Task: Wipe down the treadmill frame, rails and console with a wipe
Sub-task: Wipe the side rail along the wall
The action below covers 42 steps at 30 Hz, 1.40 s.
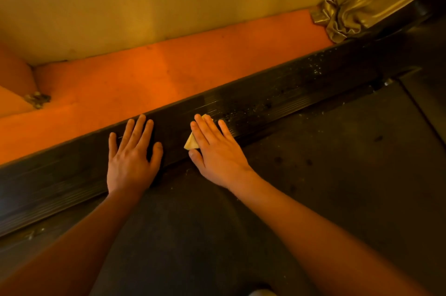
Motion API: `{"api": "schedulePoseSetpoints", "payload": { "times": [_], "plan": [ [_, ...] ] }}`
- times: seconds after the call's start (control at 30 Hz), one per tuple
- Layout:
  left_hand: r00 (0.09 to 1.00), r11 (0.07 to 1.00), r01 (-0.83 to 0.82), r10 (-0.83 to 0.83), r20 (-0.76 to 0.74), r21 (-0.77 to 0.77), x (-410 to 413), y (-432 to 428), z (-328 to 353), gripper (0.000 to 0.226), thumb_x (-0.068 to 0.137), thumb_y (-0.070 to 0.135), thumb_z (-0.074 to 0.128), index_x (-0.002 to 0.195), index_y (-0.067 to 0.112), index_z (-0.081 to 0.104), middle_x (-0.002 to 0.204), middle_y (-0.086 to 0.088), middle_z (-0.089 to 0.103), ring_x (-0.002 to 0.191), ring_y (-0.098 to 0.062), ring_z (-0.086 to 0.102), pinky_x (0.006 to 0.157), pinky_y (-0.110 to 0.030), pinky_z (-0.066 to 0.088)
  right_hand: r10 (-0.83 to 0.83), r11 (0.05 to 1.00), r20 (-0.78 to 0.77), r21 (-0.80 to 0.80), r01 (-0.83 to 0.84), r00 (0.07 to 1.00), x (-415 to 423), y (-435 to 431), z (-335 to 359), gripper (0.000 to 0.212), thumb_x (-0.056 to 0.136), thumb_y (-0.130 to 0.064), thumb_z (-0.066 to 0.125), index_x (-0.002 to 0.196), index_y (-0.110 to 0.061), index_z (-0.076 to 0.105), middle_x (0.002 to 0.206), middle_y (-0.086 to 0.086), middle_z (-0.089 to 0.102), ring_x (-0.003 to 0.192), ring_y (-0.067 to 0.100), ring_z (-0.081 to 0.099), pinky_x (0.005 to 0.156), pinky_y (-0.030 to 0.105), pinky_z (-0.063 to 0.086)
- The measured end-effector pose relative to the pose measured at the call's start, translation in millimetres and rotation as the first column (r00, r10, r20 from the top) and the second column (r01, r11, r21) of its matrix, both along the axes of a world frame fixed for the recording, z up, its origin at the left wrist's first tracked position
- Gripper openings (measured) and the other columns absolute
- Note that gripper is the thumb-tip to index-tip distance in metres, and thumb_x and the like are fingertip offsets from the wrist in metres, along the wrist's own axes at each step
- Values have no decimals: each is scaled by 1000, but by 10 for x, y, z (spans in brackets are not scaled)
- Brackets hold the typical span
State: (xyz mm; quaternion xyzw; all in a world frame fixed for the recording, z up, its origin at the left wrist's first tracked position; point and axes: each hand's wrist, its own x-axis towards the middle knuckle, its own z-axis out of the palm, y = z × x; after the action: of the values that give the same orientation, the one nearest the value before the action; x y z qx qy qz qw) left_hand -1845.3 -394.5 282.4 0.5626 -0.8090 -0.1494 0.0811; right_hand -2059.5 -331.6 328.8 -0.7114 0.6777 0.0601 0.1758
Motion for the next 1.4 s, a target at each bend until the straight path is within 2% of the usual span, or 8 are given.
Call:
{"api": "schedulePoseSetpoints", "payload": {
  "times": [0.2,0.37,0.5,0.8,0.93,1.1,1.27,1.4],
  "plan": [
    [1000,1000,4,-4,4,-1,9,-2,7,65,103,53,26,161,24,22,168,5,12,156,-15,4,126,-51,1,4,1000,-36,-13,-4,999,-16,-547,12,67,110,-49,22,164,-13,4,172,6,-6,158,21,-9,127,43,-7],
    [1000,1000,-2,2,-8,-8,0,7,9,64,102,52,27,160,24,24,167,5,14,156,-14,5,126,-51,3,-5,1000,31,-28,6,999,-51,-114,14,67,109,-51,21,164,-16,6,172,3,-6,158,19,-12,127,42,-9],
    [1000,1000,-8,8,1,-15,-25,2,4,63,102,51,27,160,24,25,167,5,15,156,-16,7,126,-51,4,-14,1000,-9,1,14,1000,-99,156,-8,67,108,-53,22,164,-19,5,172,1,-8,157,17,-14,123,40,-15],
    [1000,1000,2,-2,-3,-17,-15,-9,-2,63,103,51,27,160,24,26,167,5,17,156,-16,8,126,-51,3,-18,1000,-25,-20,17,1000,-118,-739,8,68,110,-50,19,164,-13,1,172,5,-8,158,21,-12,126,44,-10],
    [1000,1000,-5,5,-1,-13,4,11,-7,62,103,50,28,159,24,27,167,5,17,156,-17,8,126,-51,3,-28,999,42,-26,29,999,-143,-169,48,66,110,-51,20,164,-16,5,172,3,-7,157,18,-12,127,42,-9],
    [1000,1000,-5,5,7,-3,11,4,-3,62,103,50,29,159,24,25,167,5,16,156,-16,8,126,-50,3,-38,997,23,74,36,999,-120,341,41,67,109,-53,20,164,-22,-1,170,-3,-17,155,15,-21,120,38,-19],
    [1000,1000,-7,7,-3,0,6,4,8,62,103,50,28,160,25,25,167,6,16,156,-15,7,126,-49,2,-25,999,8,-36,25,1000,-134,-173,-10,66,110,-49,21,164,-15,8,172,3,-4,158,19,-9,124,40,-13],
    [1000,1000,-5,5,1,-6,-8,8,12,61,103,50,28,159,25,26,167,5,17,156,-15,7,126,-49,2,-65,998,-20,-27,65,998,-116,-733,-20,67,110,-48,18,164,-12,3,172,6,-6,158,23,-9,127,46,-8]
  ]
}}
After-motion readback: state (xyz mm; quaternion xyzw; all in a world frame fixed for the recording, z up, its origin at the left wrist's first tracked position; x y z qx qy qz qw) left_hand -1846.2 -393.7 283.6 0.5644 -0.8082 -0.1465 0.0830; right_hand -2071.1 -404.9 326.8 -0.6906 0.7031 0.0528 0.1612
